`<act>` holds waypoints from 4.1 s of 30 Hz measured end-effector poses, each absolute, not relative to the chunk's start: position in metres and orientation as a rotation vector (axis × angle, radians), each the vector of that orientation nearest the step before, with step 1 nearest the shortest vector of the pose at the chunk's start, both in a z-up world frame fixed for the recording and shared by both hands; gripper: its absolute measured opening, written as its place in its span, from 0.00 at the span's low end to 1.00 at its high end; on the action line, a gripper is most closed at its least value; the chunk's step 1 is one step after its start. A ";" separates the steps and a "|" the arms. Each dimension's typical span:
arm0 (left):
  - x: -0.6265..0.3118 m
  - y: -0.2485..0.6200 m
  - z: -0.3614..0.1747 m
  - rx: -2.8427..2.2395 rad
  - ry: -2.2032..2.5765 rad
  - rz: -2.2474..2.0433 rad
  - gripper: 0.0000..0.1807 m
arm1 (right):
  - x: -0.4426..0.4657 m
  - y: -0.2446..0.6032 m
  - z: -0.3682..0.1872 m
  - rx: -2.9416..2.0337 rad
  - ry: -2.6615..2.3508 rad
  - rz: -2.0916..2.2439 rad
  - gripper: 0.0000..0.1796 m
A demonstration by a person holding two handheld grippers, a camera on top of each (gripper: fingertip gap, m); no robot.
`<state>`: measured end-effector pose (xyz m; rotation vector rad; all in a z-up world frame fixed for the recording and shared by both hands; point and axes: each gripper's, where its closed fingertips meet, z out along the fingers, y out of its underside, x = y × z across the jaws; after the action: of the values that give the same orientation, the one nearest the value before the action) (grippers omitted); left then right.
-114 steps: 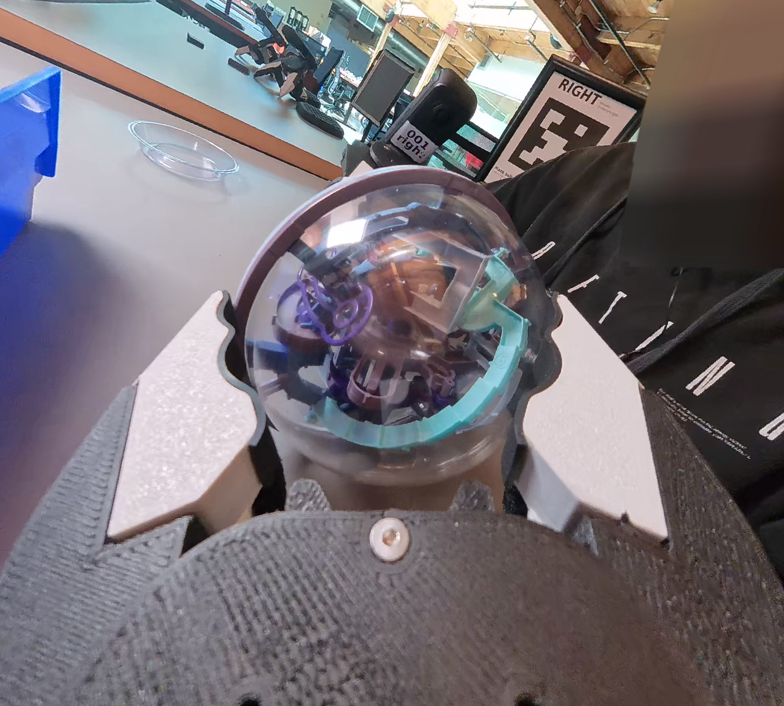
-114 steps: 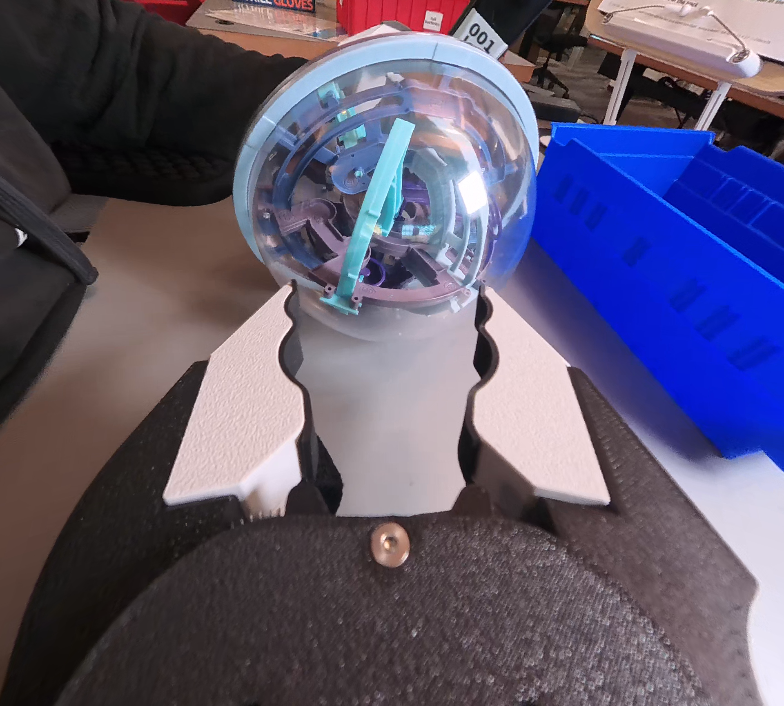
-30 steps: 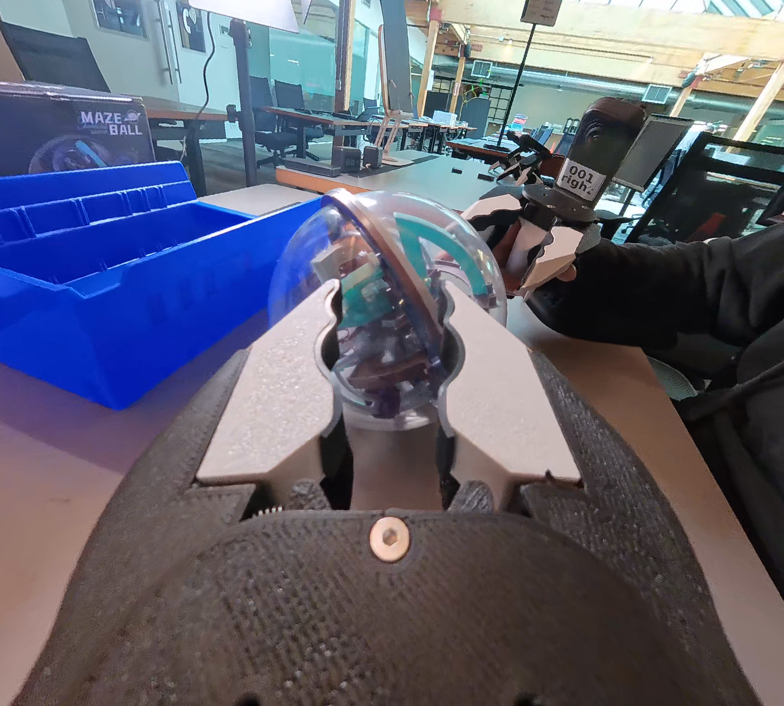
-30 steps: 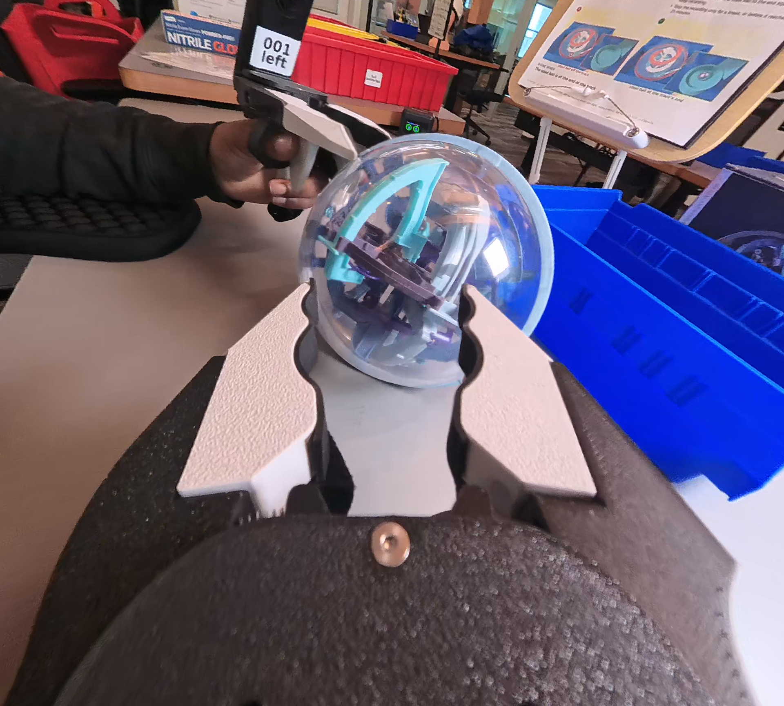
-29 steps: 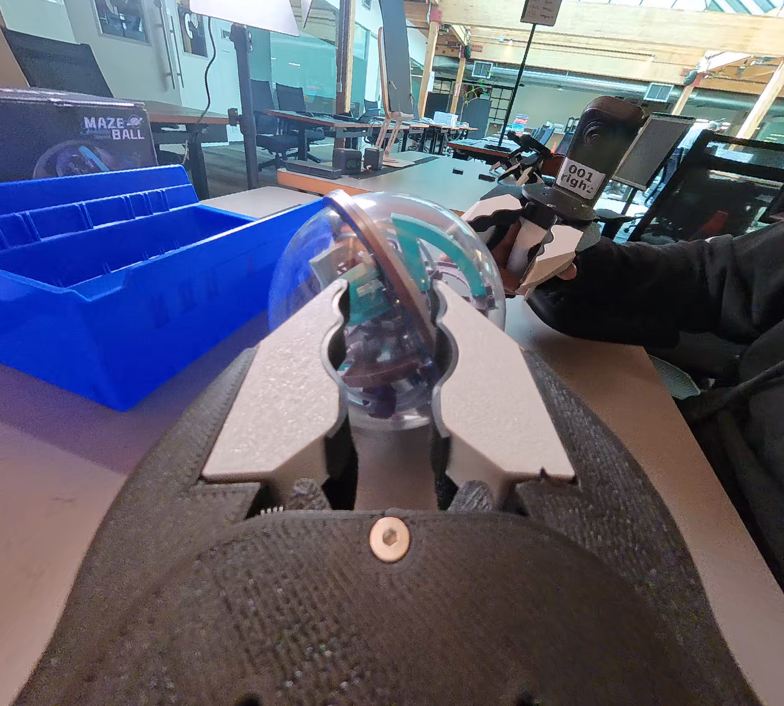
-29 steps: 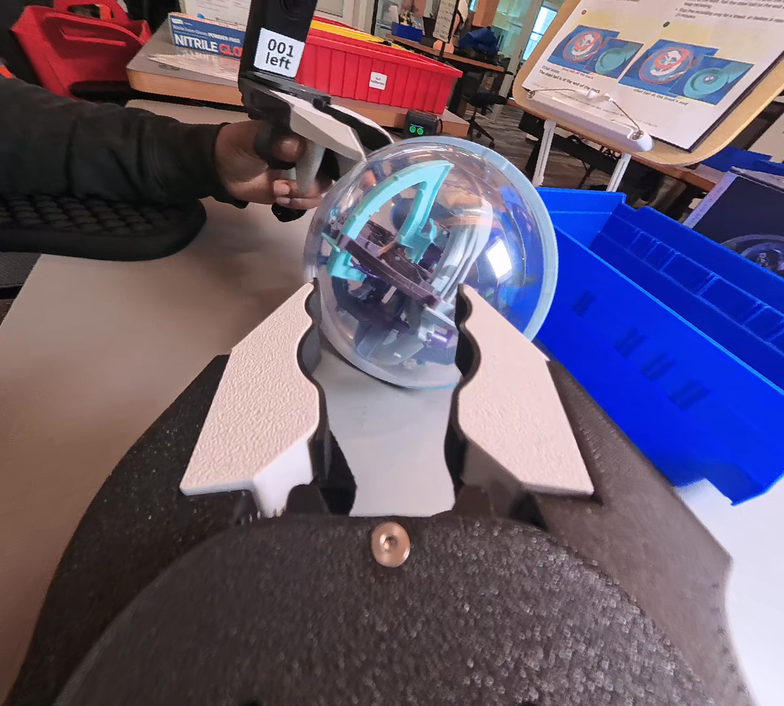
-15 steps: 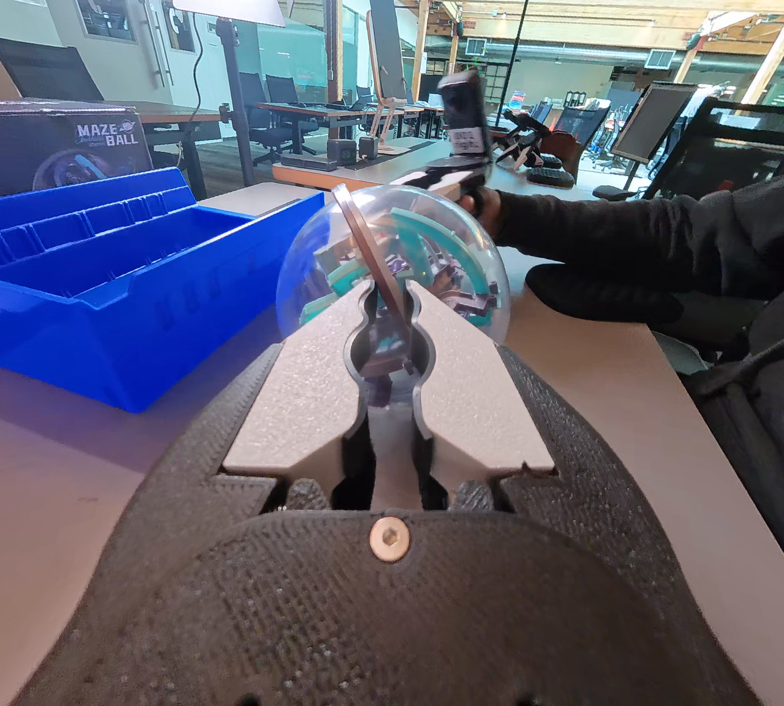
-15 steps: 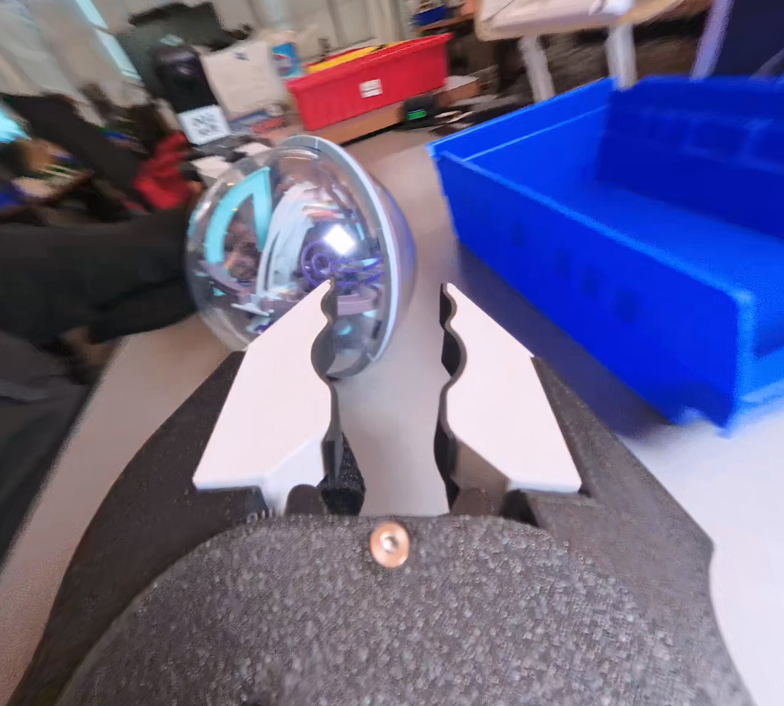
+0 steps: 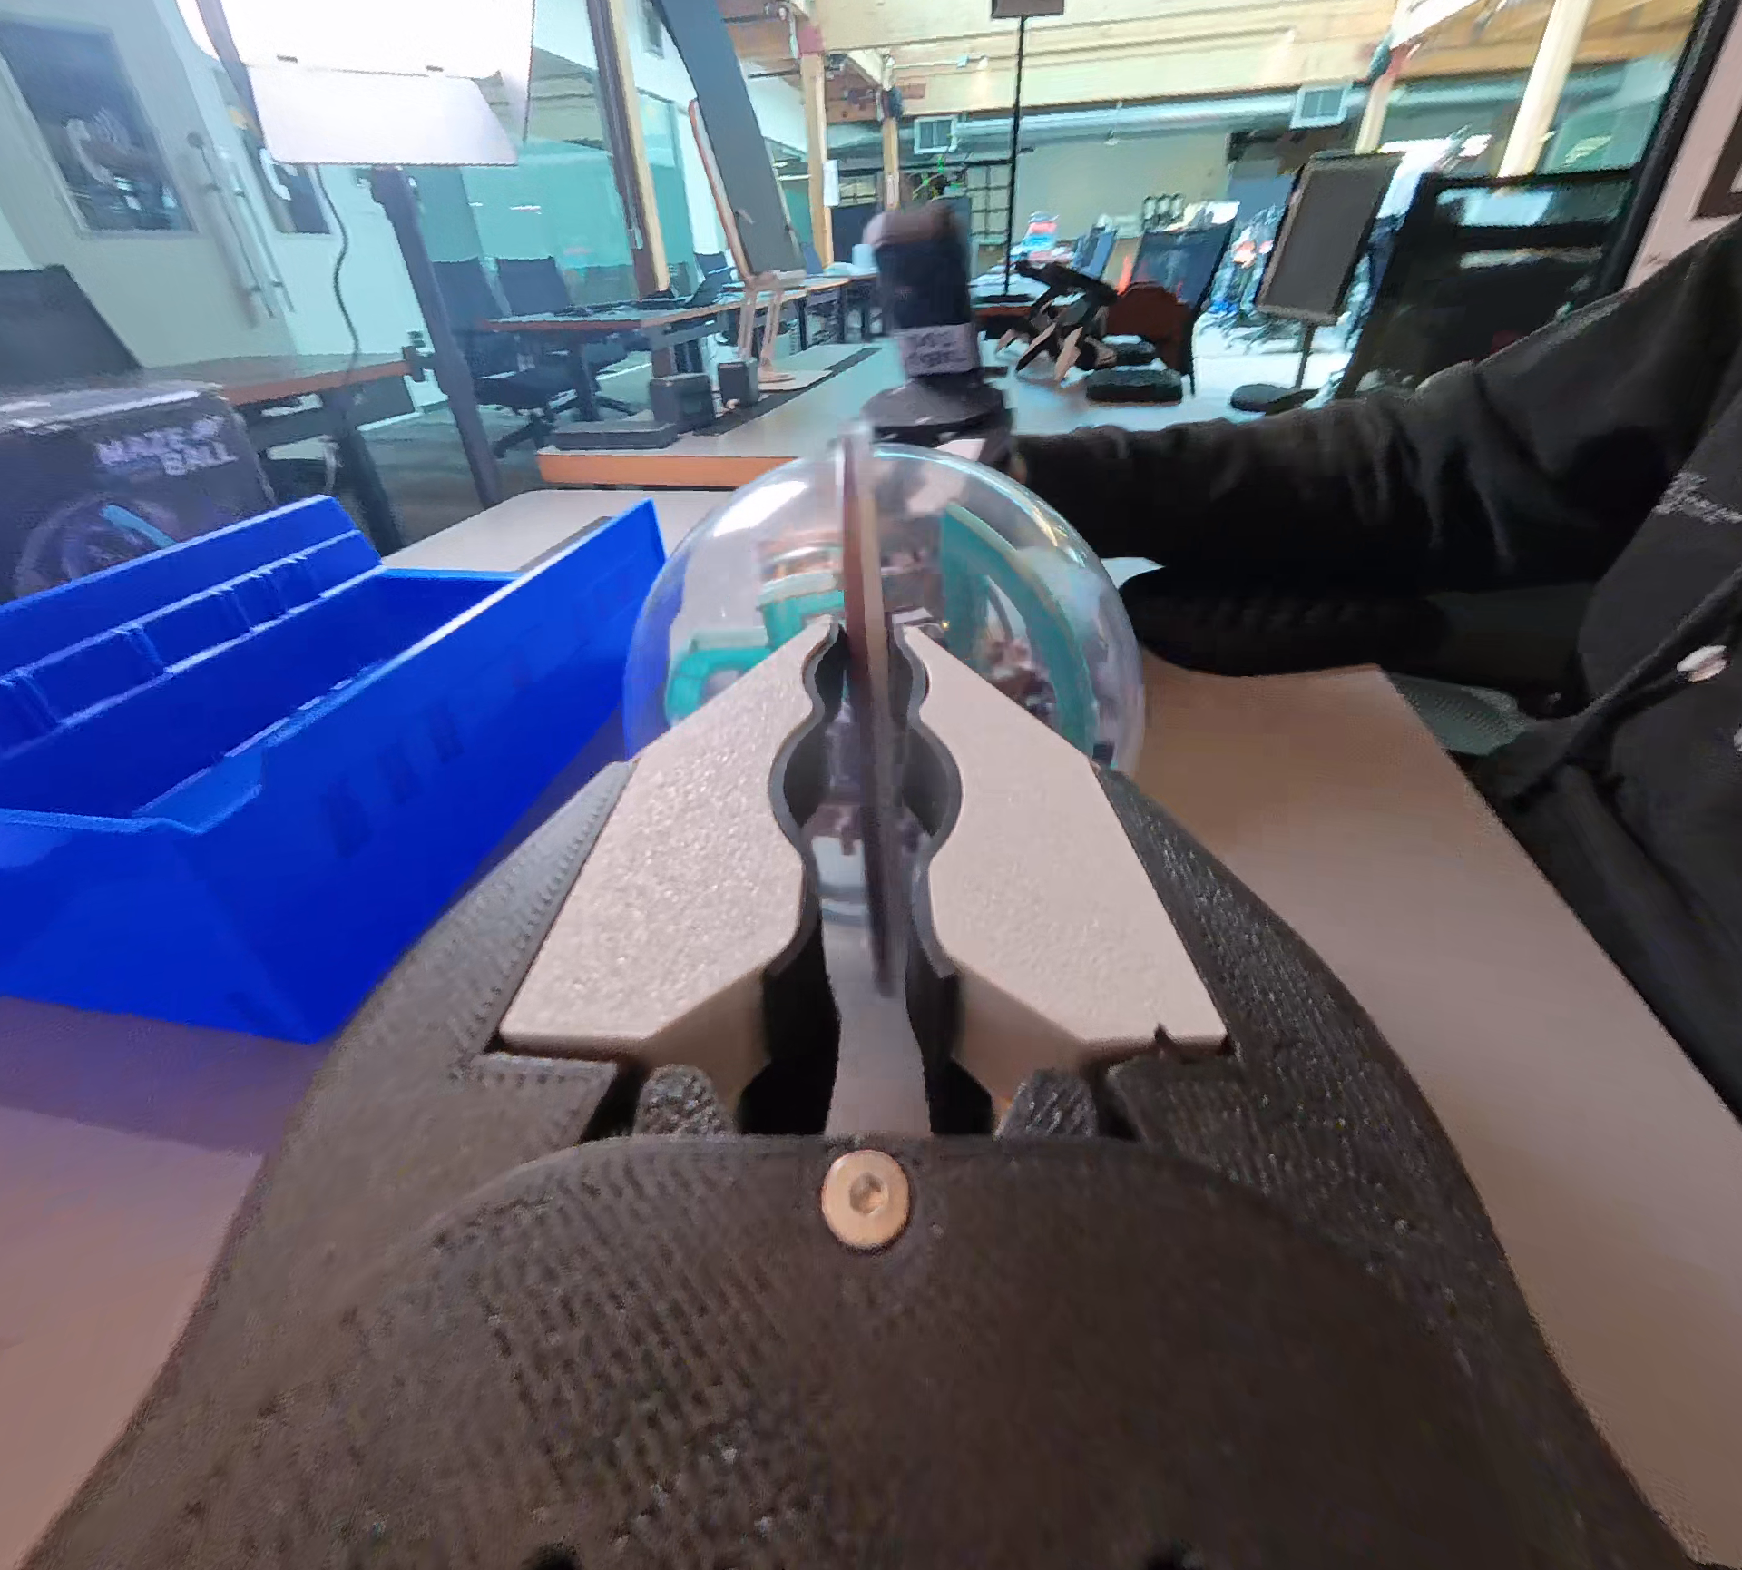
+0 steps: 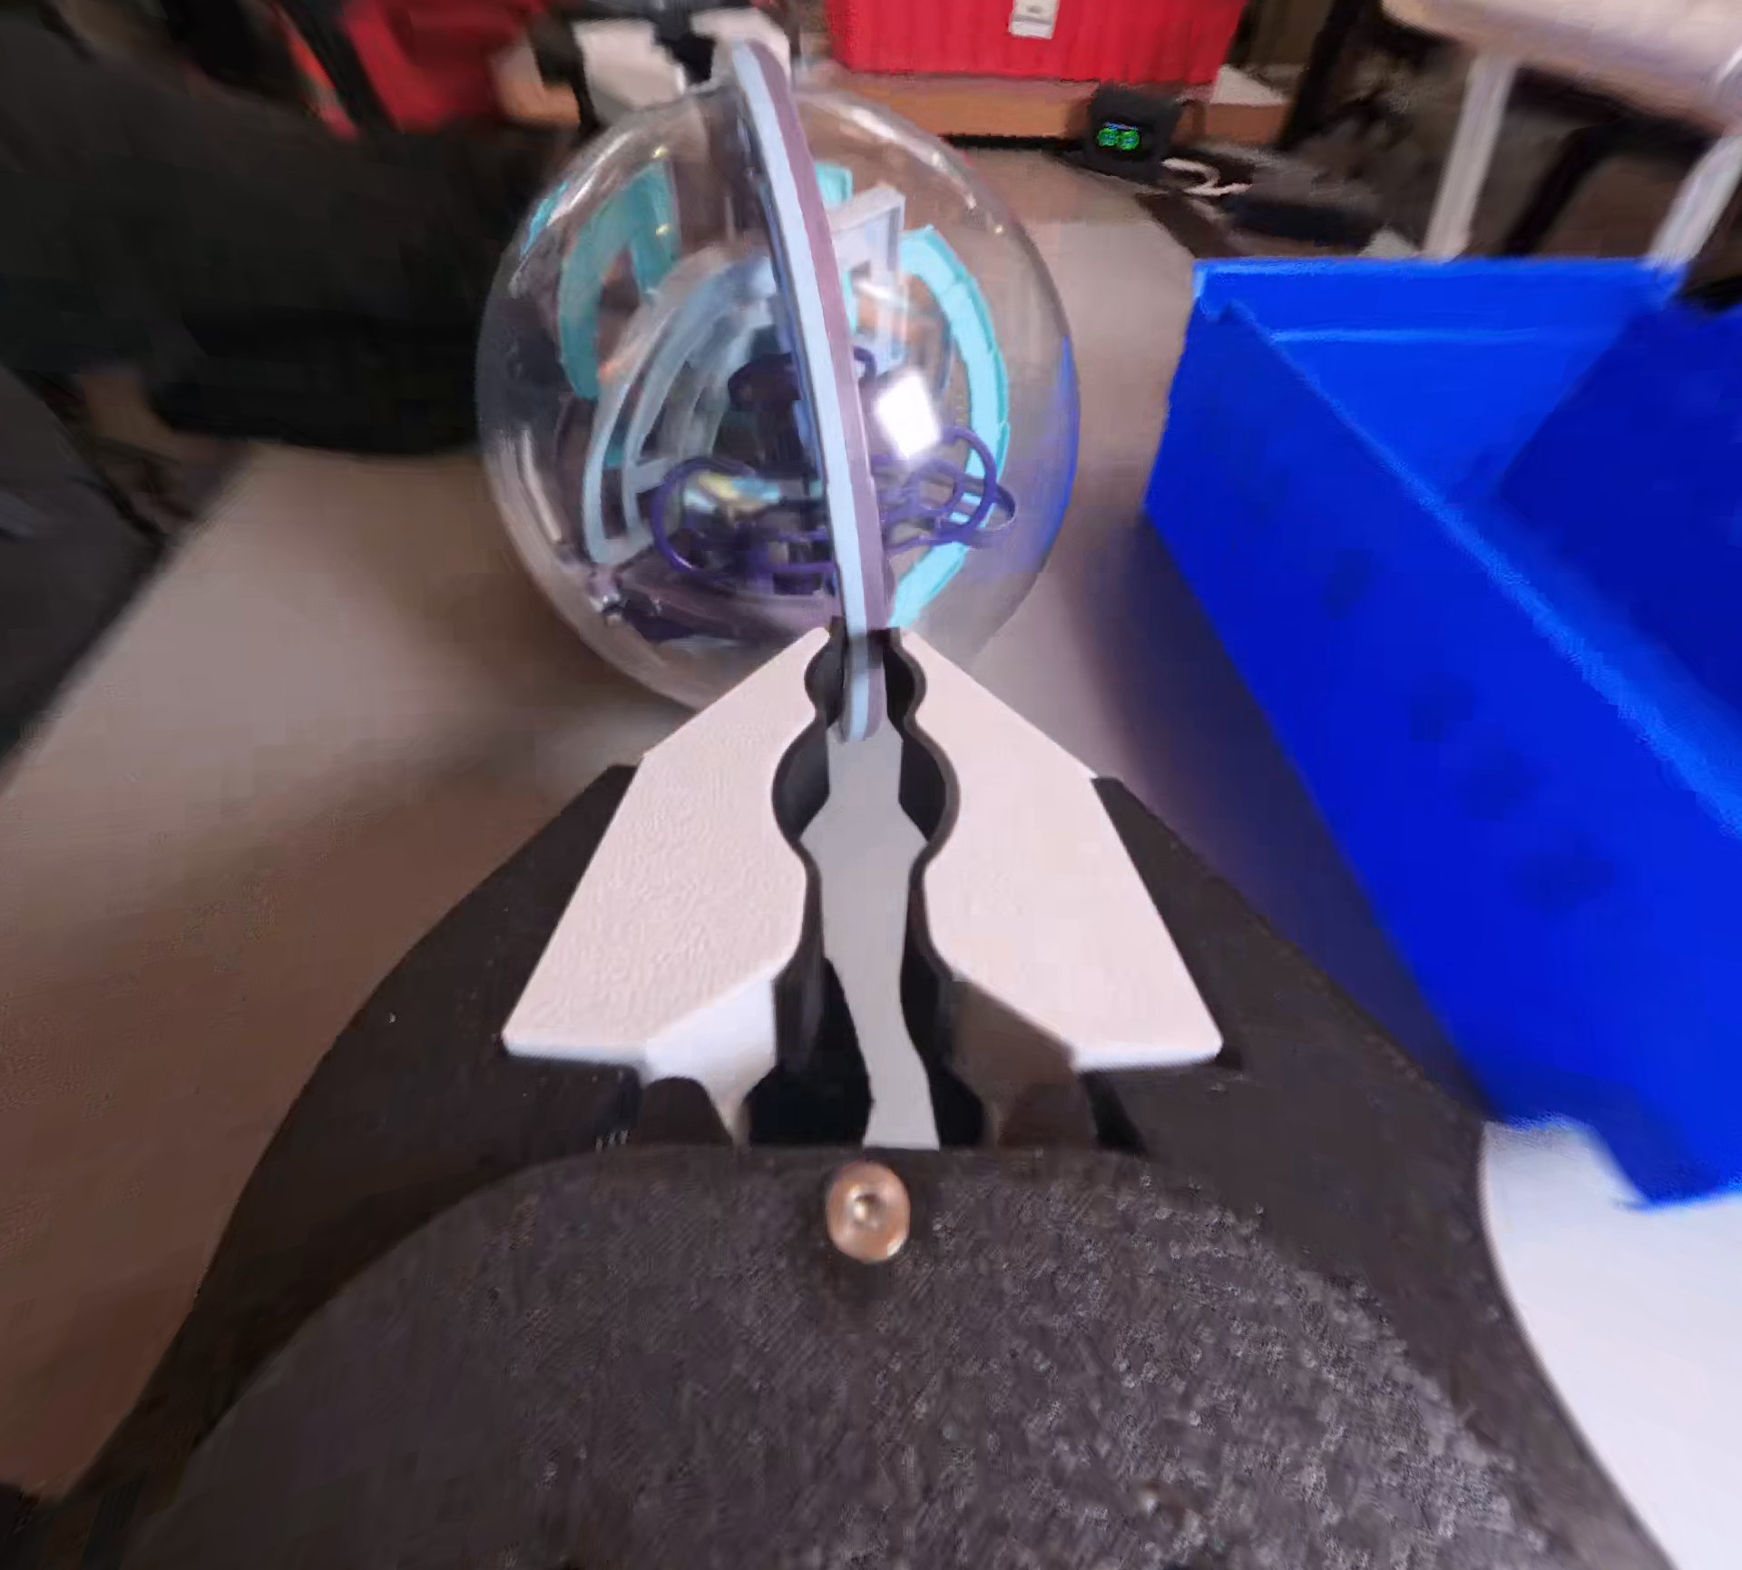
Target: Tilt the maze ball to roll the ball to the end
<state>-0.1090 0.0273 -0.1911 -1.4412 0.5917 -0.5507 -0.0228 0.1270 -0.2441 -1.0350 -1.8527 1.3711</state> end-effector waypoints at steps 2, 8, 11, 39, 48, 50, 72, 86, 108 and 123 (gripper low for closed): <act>-0.111 0.028 -0.190 -1.452 0.604 -0.499 0.04 | -0.020 0.124 -0.245 -0.899 -1.884 1.066 0.03; -0.111 0.029 -0.203 -1.507 0.599 -0.481 0.06 | -0.003 0.104 -0.254 -0.593 -1.824 0.515 0.03; -0.118 0.031 -0.209 -1.546 0.550 -0.504 0.08 | 0.004 0.090 -0.248 -0.521 -1.754 0.430 0.04; -0.078 0.003 -0.221 -1.579 0.613 -0.945 0.67 | 0.028 0.050 -0.255 -0.840 -1.855 1.076 0.22; -0.069 -0.003 -0.218 -1.511 0.688 -0.902 0.66 | 0.024 0.053 -0.249 -1.318 -1.724 1.747 0.20; -0.065 -0.003 -0.216 -1.490 0.705 -0.896 0.66 | 0.023 0.051 -0.251 -1.374 -1.715 1.823 0.19; -0.066 0.005 -0.207 -1.446 0.638 -0.928 0.56 | 0.010 0.083 -0.260 -1.672 -1.465 1.967 0.05; -0.076 0.034 -0.268 -1.856 0.343 -1.041 0.40 | 0.012 0.155 -0.259 -1.820 -0.941 1.733 0.04; -0.168 0.115 -0.233 -1.600 -0.187 -1.145 0.34 | -0.003 0.211 -0.244 -1.872 -0.911 1.723 0.30; -0.136 0.091 -0.236 -1.673 -0.080 -1.297 0.41 | -0.036 0.193 -0.234 -1.701 -1.189 1.789 0.24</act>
<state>-0.1359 0.0913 -0.2363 -1.6726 -0.0797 -1.2969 -0.0364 0.1928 -0.2335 -1.7009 -1.1891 1.7891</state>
